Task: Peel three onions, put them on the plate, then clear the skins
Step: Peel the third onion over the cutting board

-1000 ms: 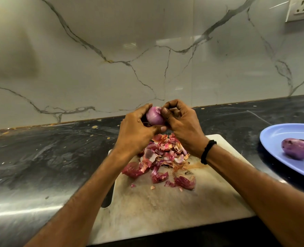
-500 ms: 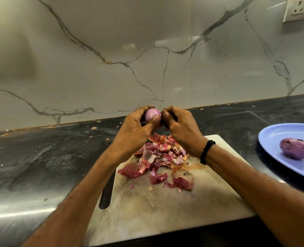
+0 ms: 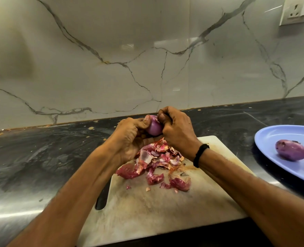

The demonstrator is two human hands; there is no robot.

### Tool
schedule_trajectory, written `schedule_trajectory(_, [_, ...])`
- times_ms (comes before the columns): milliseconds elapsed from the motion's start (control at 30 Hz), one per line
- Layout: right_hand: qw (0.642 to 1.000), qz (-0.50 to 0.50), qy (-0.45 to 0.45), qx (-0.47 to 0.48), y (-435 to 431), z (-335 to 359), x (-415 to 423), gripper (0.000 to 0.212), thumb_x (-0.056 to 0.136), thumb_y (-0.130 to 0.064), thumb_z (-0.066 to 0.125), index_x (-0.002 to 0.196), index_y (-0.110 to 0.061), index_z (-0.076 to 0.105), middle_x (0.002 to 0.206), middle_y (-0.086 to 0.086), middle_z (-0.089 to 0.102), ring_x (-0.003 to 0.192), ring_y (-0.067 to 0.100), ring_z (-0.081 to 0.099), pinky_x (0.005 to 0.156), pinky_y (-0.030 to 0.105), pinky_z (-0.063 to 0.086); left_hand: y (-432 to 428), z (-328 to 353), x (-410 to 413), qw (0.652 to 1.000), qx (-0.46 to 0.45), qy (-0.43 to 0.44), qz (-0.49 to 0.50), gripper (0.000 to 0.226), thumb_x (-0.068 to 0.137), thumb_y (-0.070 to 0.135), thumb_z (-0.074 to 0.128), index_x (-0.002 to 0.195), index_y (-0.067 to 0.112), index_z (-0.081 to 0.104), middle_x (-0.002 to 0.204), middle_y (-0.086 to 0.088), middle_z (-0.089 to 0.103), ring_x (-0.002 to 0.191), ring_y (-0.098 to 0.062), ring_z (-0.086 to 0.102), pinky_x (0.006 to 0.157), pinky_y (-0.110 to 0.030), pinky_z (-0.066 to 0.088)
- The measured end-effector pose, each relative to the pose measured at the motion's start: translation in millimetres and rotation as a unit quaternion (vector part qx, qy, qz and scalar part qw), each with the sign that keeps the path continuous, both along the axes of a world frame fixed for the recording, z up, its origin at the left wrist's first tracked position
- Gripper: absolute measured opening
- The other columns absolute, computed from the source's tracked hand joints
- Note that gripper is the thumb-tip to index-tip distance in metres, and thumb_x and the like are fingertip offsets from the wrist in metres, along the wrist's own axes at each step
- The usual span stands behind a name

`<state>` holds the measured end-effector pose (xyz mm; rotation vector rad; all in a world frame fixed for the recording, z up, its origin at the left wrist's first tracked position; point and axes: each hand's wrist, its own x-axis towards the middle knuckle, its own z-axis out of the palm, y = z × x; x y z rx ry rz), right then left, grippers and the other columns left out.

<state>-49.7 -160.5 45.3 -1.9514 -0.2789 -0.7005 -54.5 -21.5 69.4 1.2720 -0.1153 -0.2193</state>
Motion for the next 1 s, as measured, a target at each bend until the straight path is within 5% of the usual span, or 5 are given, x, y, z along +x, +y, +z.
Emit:
schedule_trajectory(100, [0.990,0.044,0.066,0.112,-1.4,0.8,1.3,0.017,0.099,-0.003,0.044,0.093,-0.008,0.059,0.093,0.007,0.059,0.083,0.018,0.057,0.069,0.029,0.053,-0.7,-1.7,-0.8,1.000,-0.021,0.021,0.010,0.022,0.097,0.007,0.058,0.112,-0.009,0.063,0.114,-0.031,0.065,0.089,-0.037,0.072,0.065,-0.036,0.064])
schedule_trajectory(233, [0.874,0.099,0.106,0.463,-11.1,17.7,2.9,0.020,0.102,-0.017,0.045,0.090,-0.006,0.056,0.078,0.004,0.053,0.070,0.015,0.053,0.070,0.031,0.049,7.1,3.9,5.4,0.996,-0.074,0.014,0.047,0.025,0.095,0.008,0.062,0.116,-0.006,0.060,0.116,-0.029,0.065,0.097,-0.042,0.072,0.068,-0.037,0.064])
schedule_trajectory(500, [0.956,0.055,0.072,0.278,-20.3,9.9,5.0,0.016,0.097,-0.005,0.054,0.107,-0.010,0.066,0.095,0.007,0.071,0.086,0.019,0.070,0.073,0.027,0.058,11.8,-4.6,13.0,0.899,0.228,-0.337,0.162,0.067,0.068,0.035,0.077,0.131,0.021,0.060,0.125,0.005,0.064,0.110,-0.006,0.065,0.090,-0.020,0.056])
schedule_trajectory(800, [0.968,0.091,0.113,0.206,-16.2,9.8,5.8,0.027,0.095,-0.031,0.058,0.099,-0.006,0.067,0.091,0.012,0.068,0.075,0.017,0.063,0.061,0.024,0.055,12.5,-4.8,16.2,0.836,0.295,-0.421,0.195,0.101,0.066,0.024,0.091,0.152,0.015,0.038,0.132,0.000,0.062,0.115,-0.008,0.061,0.093,-0.007,0.047])
schedule_trajectory(1000, [0.917,0.218,0.175,0.286,-11.4,13.4,3.1,0.048,0.097,-0.042,0.050,0.119,-0.001,0.062,0.111,0.019,0.069,0.090,0.025,0.068,0.085,0.038,0.056,11.0,-9.8,20.3,0.799,0.325,-0.471,0.185,0.103,0.069,0.020,0.093,0.153,0.013,0.034,0.131,0.000,0.062,0.111,0.001,0.058,0.094,-0.003,0.042])
